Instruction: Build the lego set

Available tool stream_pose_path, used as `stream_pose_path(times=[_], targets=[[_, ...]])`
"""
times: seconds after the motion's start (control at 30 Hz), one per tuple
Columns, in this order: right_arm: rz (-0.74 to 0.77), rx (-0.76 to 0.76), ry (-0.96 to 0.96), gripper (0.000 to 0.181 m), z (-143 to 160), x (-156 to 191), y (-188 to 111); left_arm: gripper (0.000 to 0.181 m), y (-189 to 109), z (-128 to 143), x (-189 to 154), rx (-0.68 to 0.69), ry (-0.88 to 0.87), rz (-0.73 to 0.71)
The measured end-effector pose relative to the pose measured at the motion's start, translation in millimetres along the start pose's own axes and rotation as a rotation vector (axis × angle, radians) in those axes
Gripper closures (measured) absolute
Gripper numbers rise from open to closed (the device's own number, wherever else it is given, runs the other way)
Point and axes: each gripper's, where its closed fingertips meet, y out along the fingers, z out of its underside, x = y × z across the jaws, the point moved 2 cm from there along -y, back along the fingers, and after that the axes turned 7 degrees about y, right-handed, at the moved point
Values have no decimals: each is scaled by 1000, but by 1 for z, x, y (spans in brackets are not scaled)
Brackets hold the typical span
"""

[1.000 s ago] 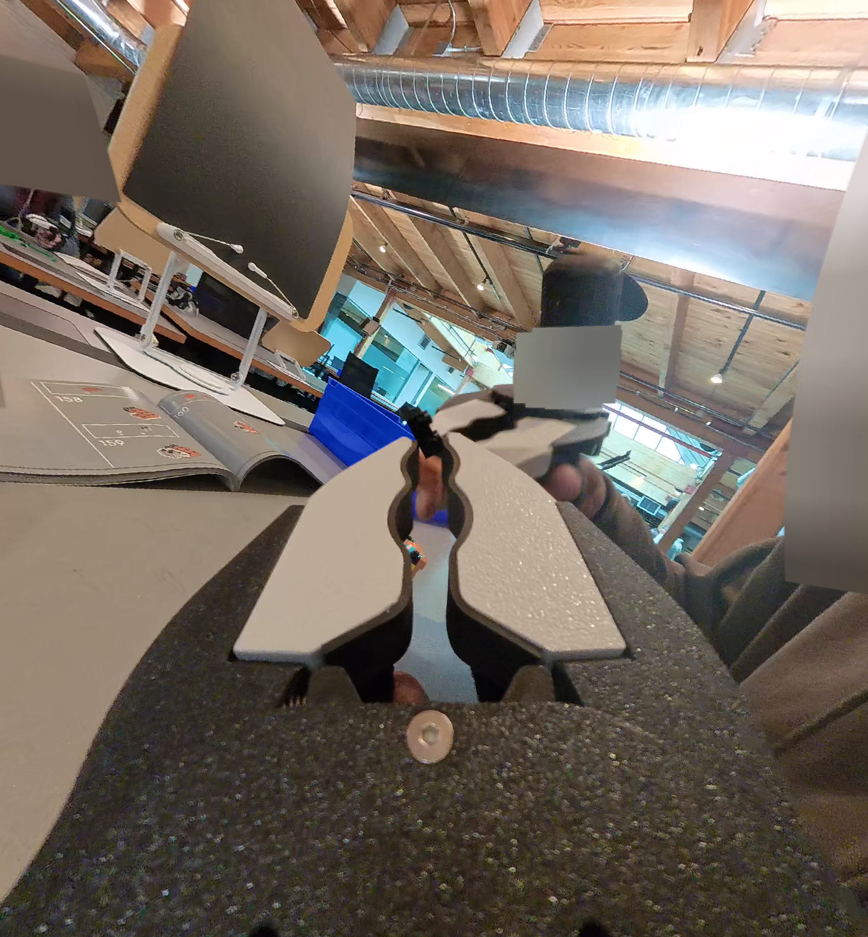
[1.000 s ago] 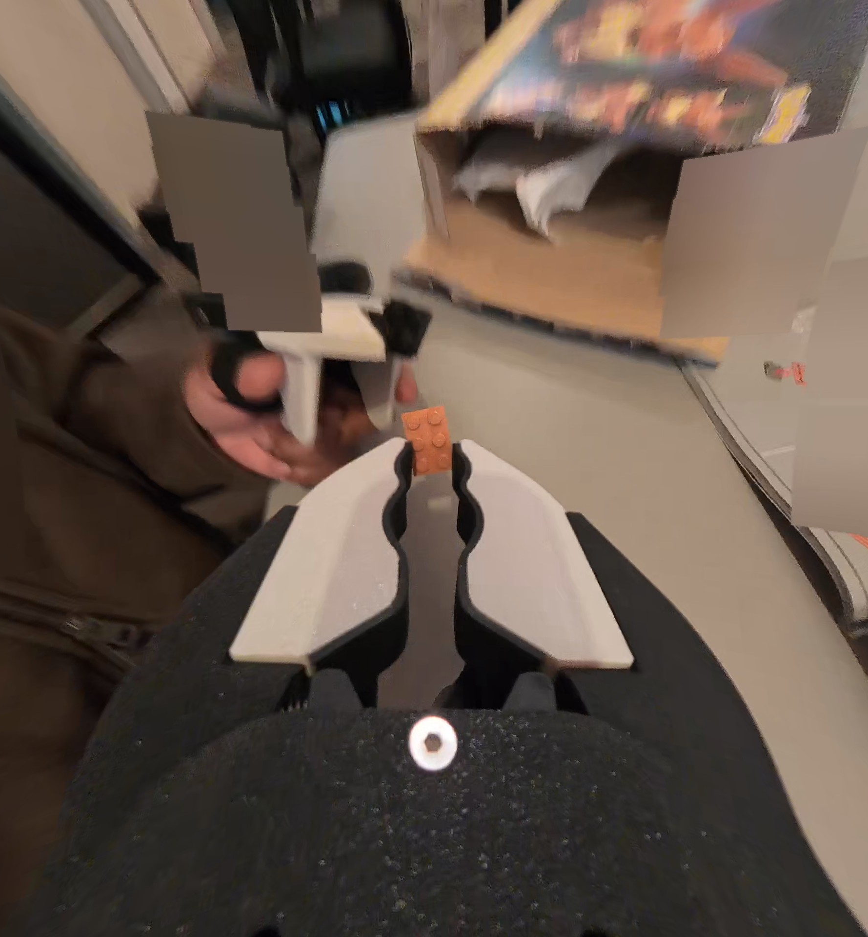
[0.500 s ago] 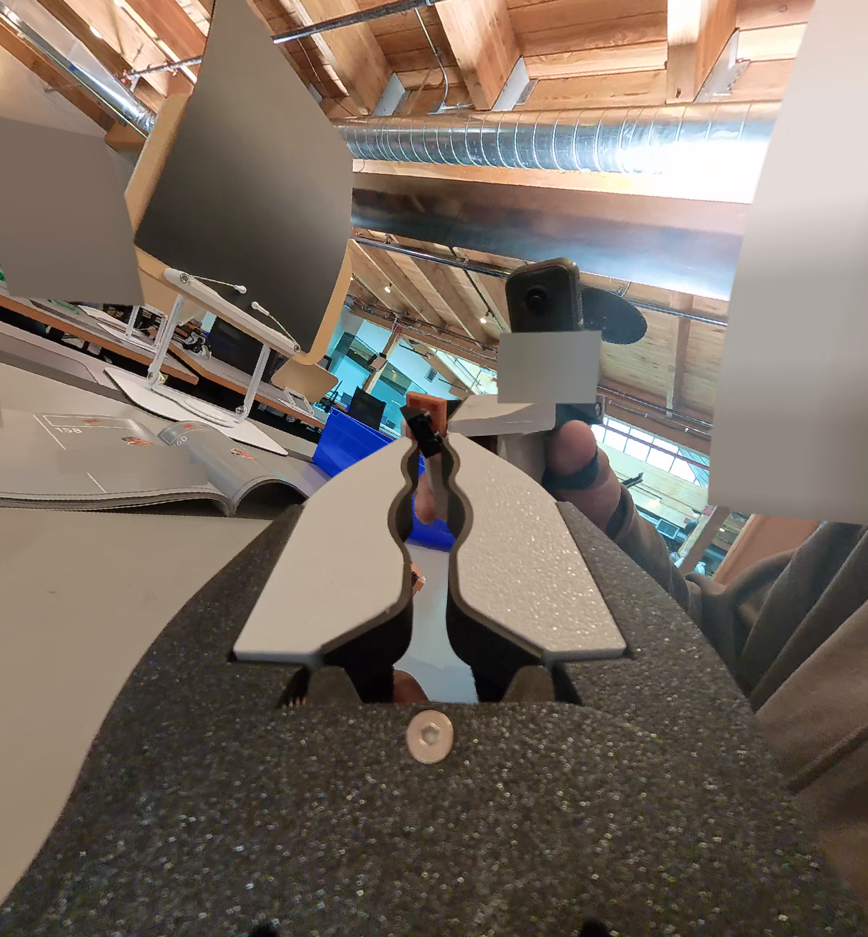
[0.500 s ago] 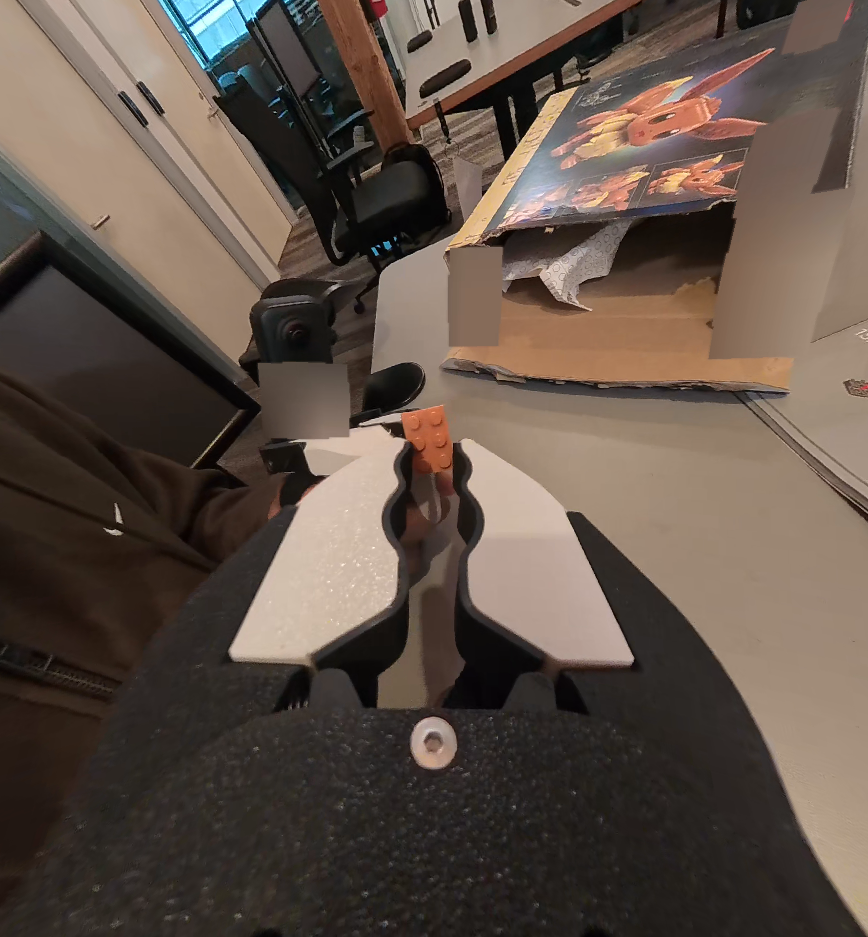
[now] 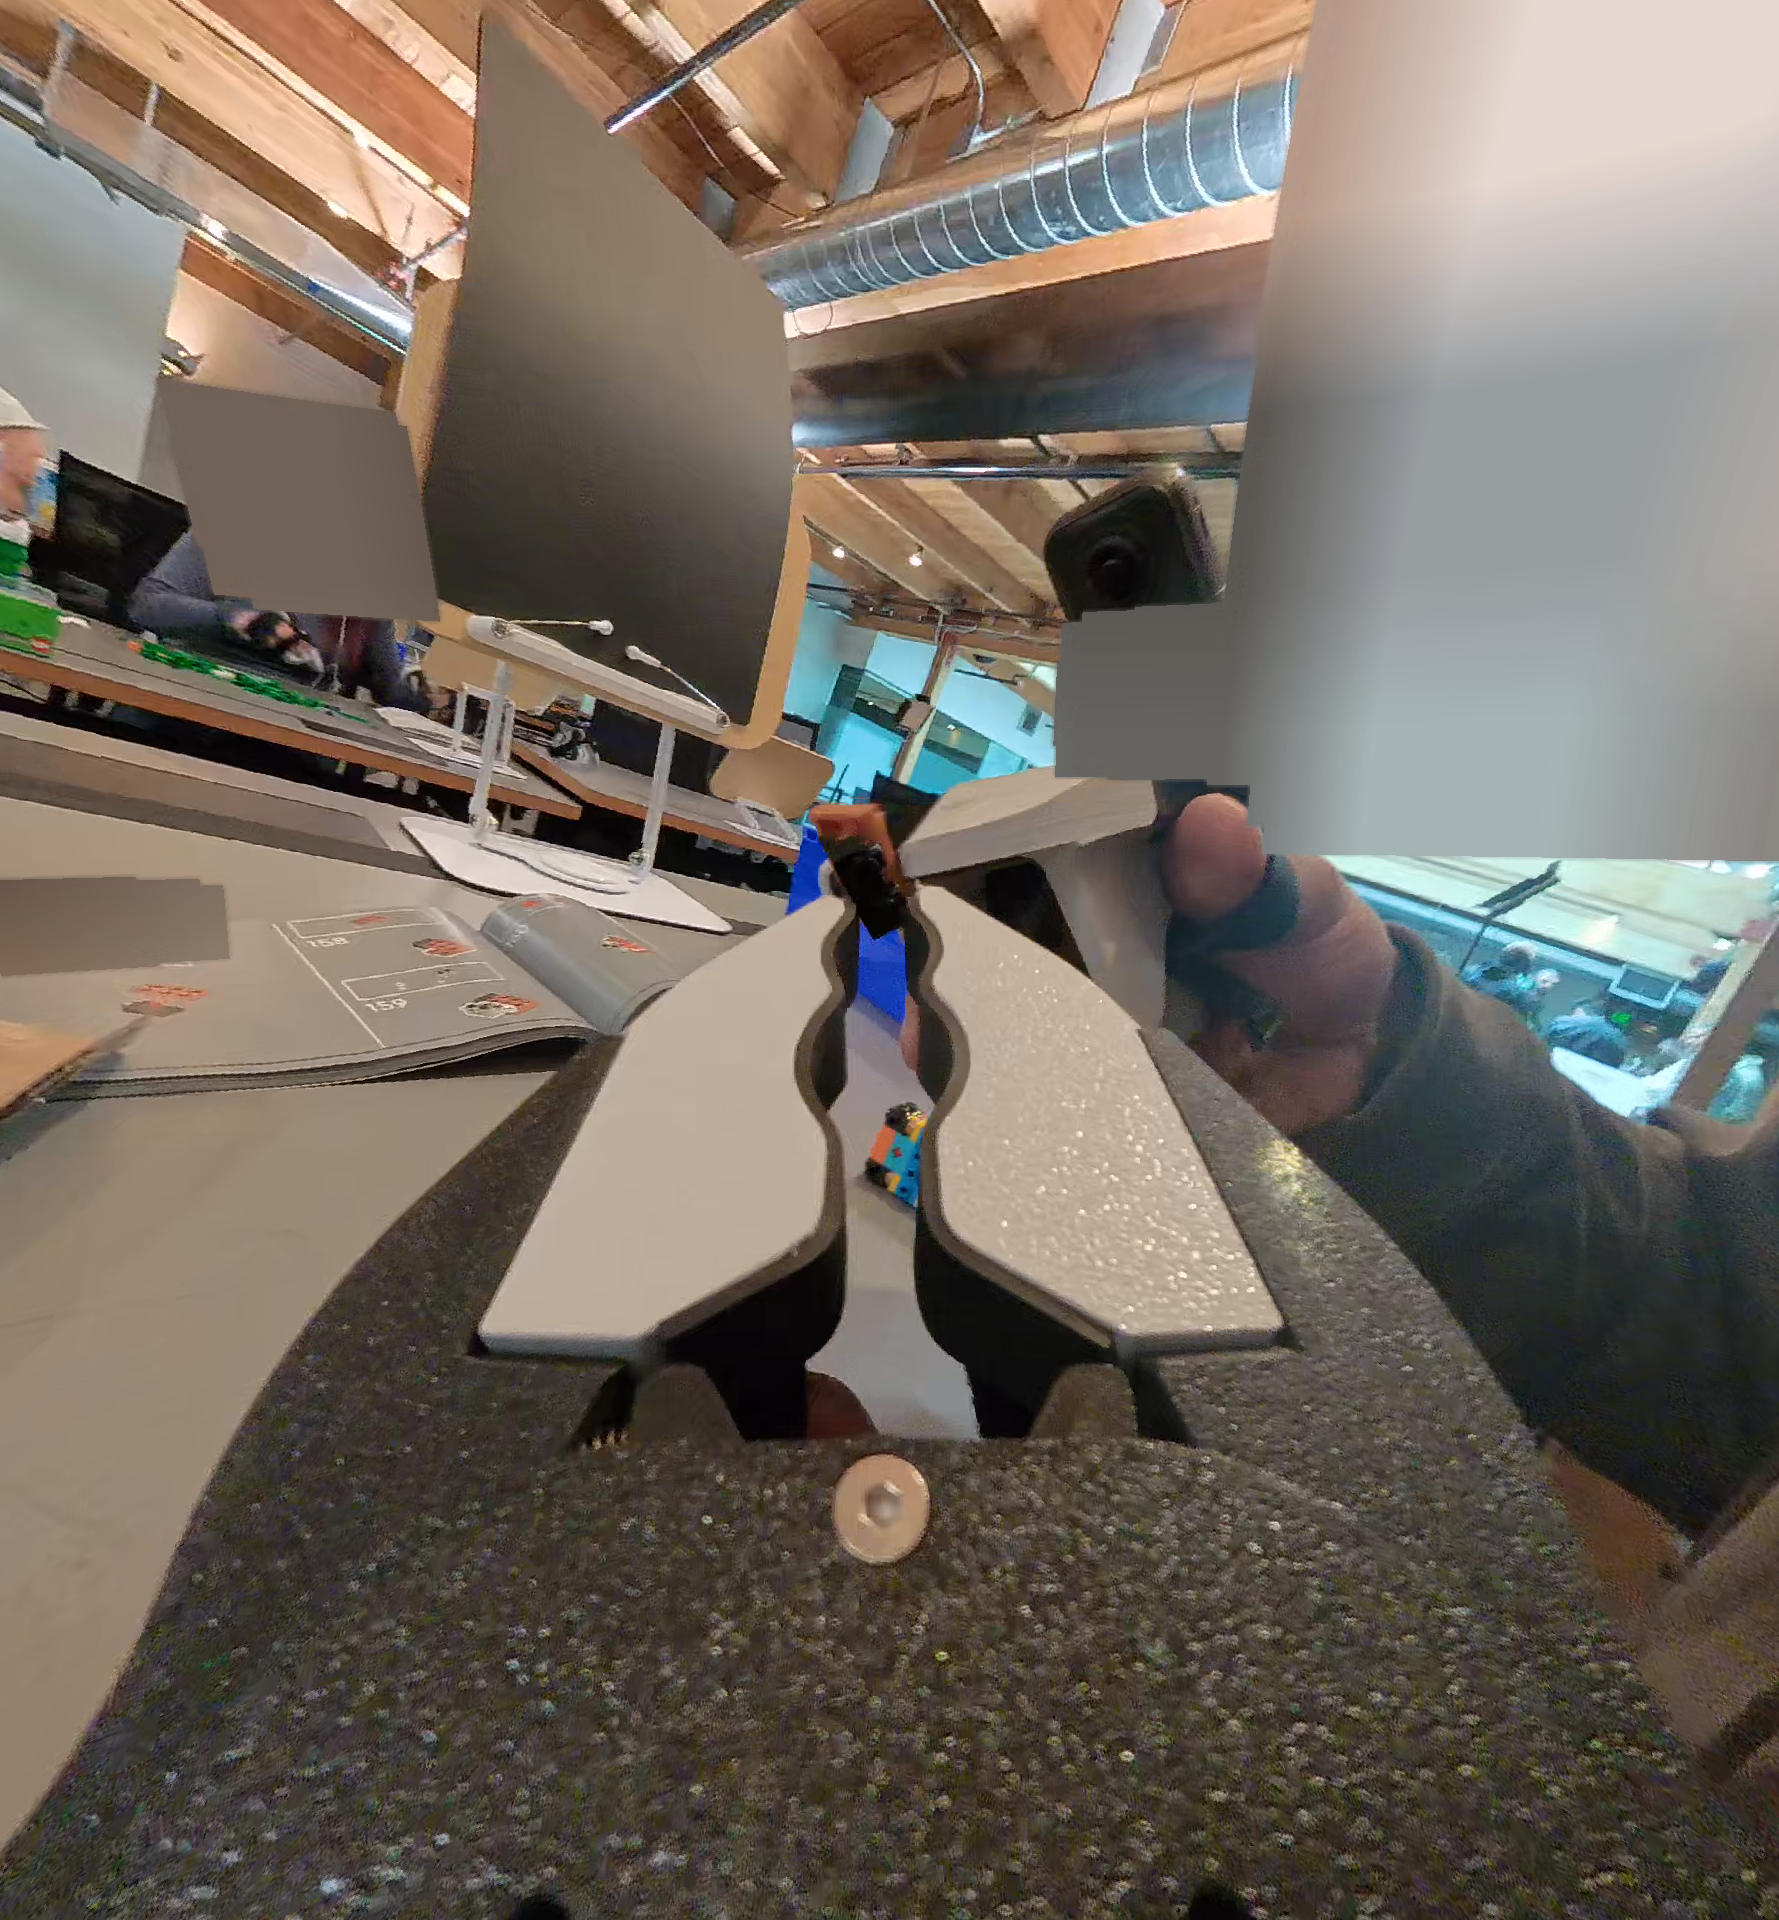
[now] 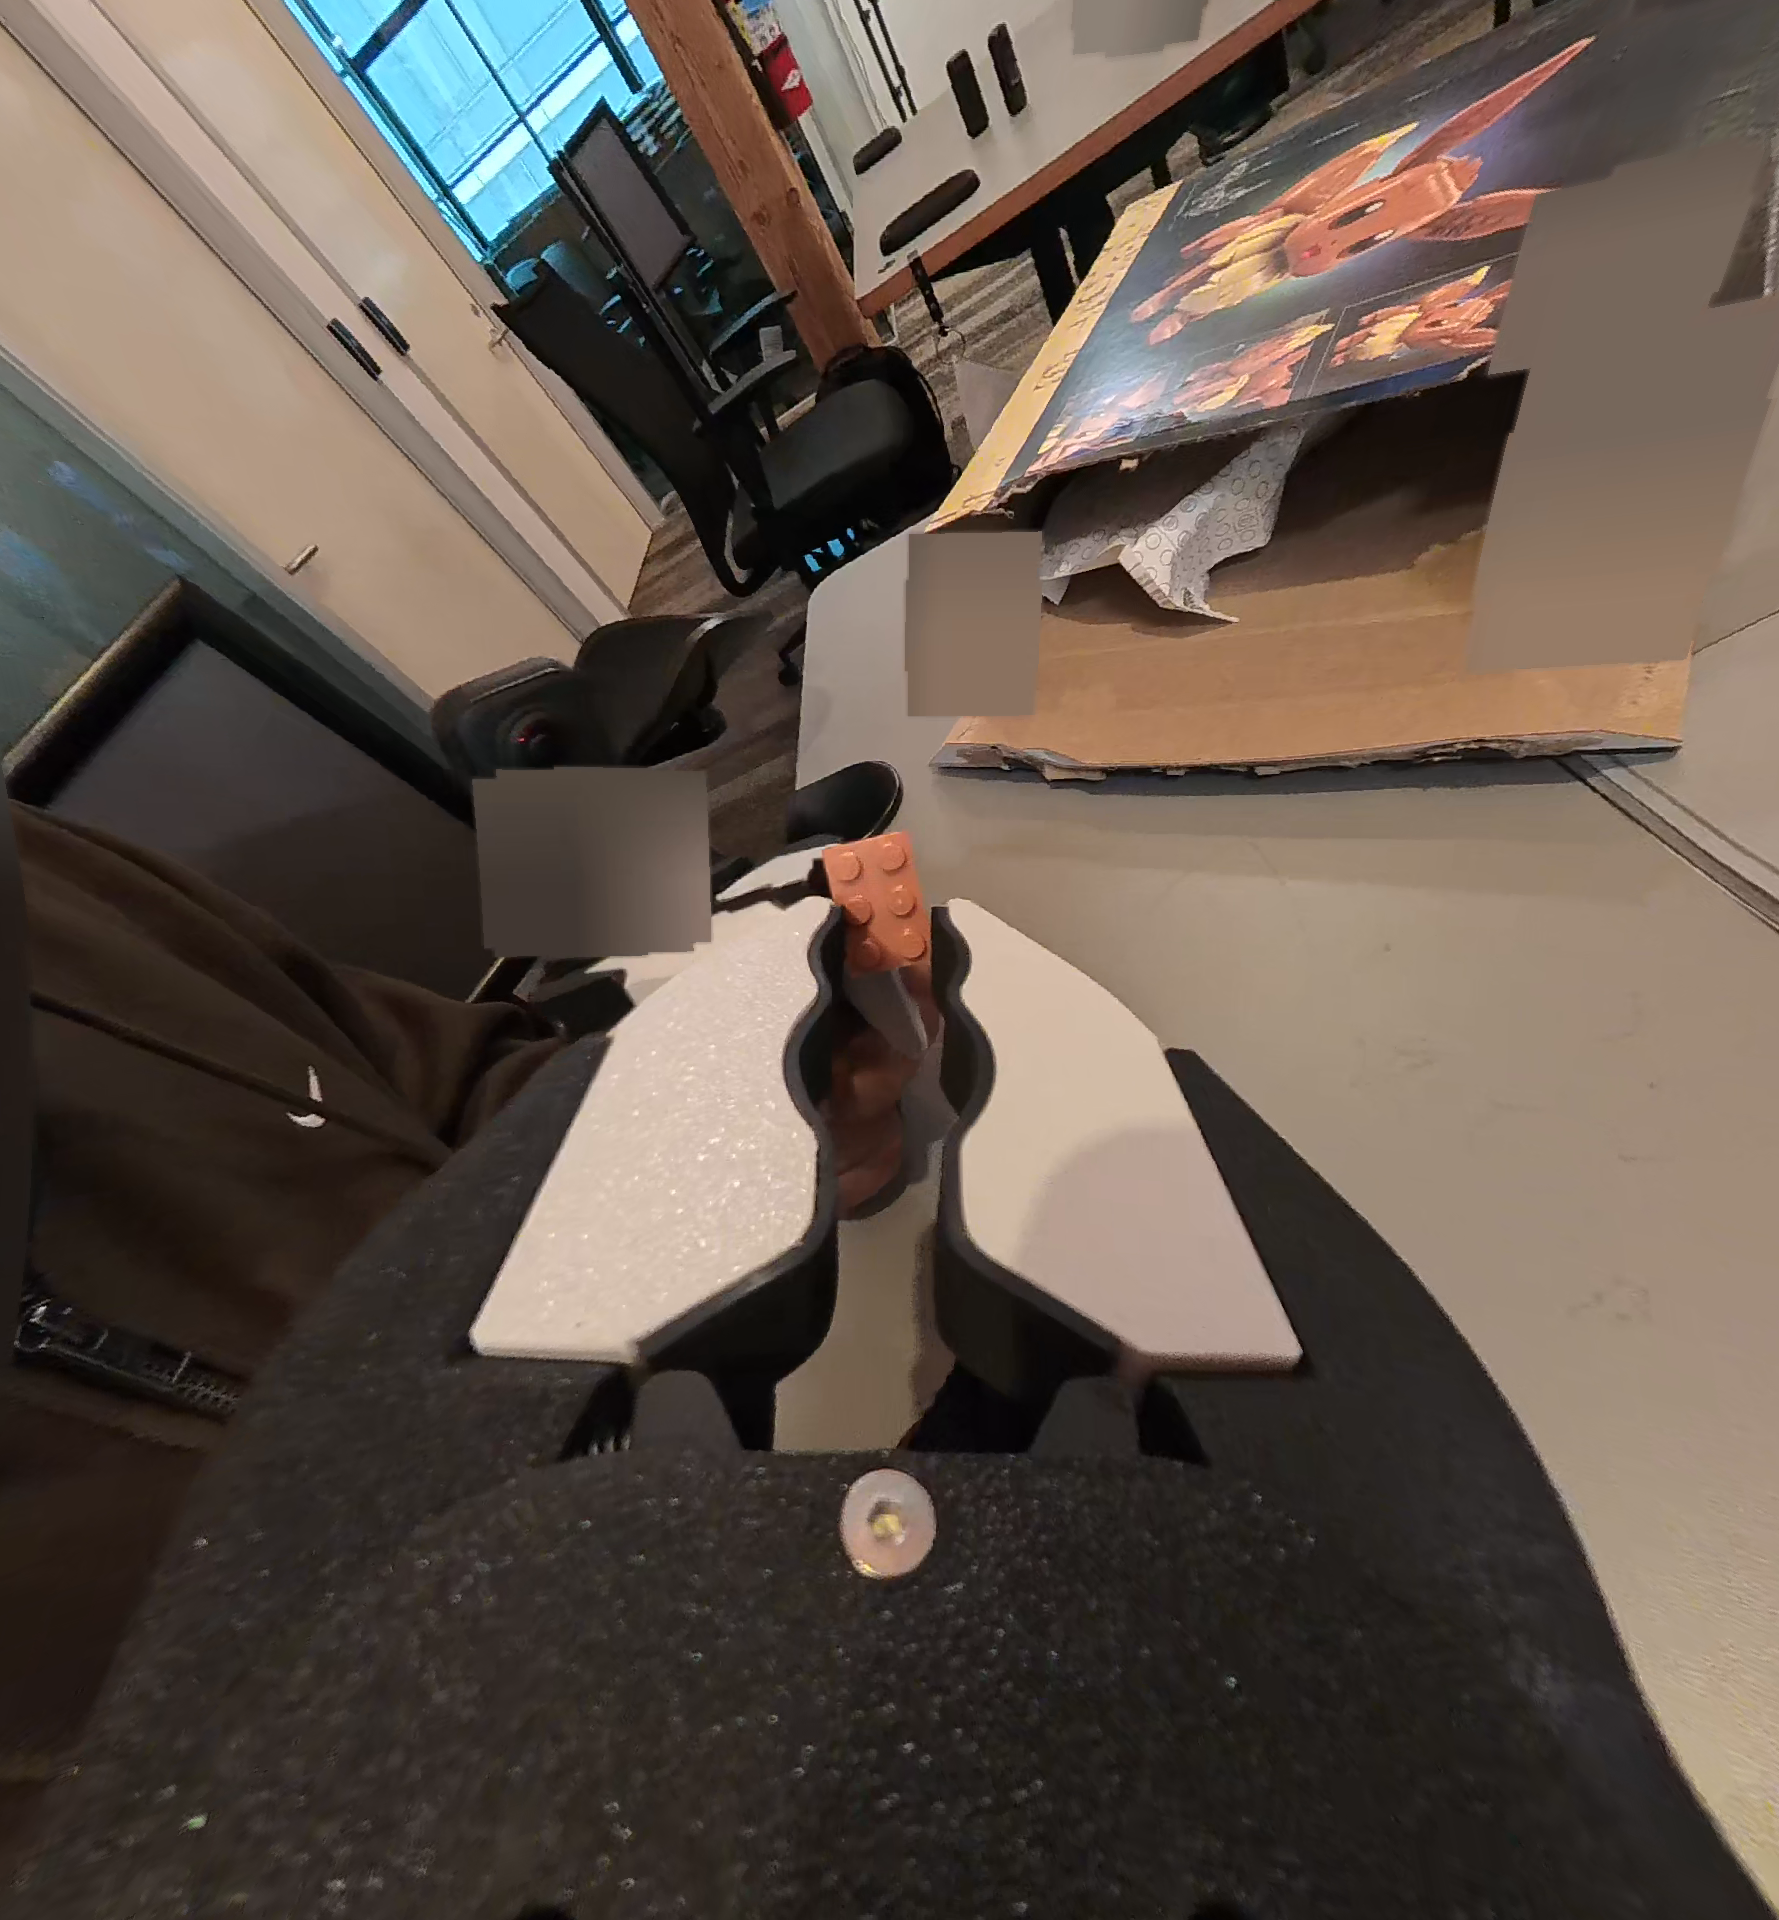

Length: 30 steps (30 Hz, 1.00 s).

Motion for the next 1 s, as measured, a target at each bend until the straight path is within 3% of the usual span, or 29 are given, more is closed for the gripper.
stream_pose_path(times=[0.23,0.5,1.0], targets=[[77,-13,-89,166,3,0,-1,173,1,3,-3,28,86,-38],[-6,-39,-19,166,4,3,-5,173,1,1,-6,9,-44,78],[47,-89,-65,166,7,0,-6,173,2,4,-6,52,-7,54]])
